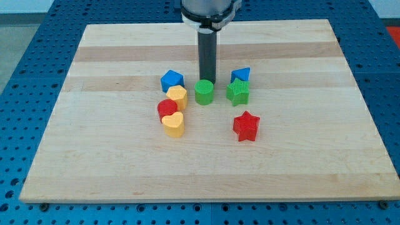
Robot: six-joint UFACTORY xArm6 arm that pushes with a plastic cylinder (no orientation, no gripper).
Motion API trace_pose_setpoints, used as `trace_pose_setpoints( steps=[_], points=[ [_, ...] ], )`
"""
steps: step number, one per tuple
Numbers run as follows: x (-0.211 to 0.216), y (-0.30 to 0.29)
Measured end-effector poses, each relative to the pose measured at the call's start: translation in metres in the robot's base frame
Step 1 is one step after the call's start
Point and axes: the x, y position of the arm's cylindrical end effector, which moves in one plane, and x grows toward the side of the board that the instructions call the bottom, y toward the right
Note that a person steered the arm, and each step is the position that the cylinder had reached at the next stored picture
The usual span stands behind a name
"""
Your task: Push the red star to the bottom of the green star
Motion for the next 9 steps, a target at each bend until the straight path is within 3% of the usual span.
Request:
trace_pose_setpoints(
  steps=[2, 4, 6, 8, 9],
  points=[
    [0.033, 0.000],
    [0.035, 0.000],
    [-0.041, 0.001],
    [-0.047, 0.016],
    [-0.055, 0.060]
  ],
)
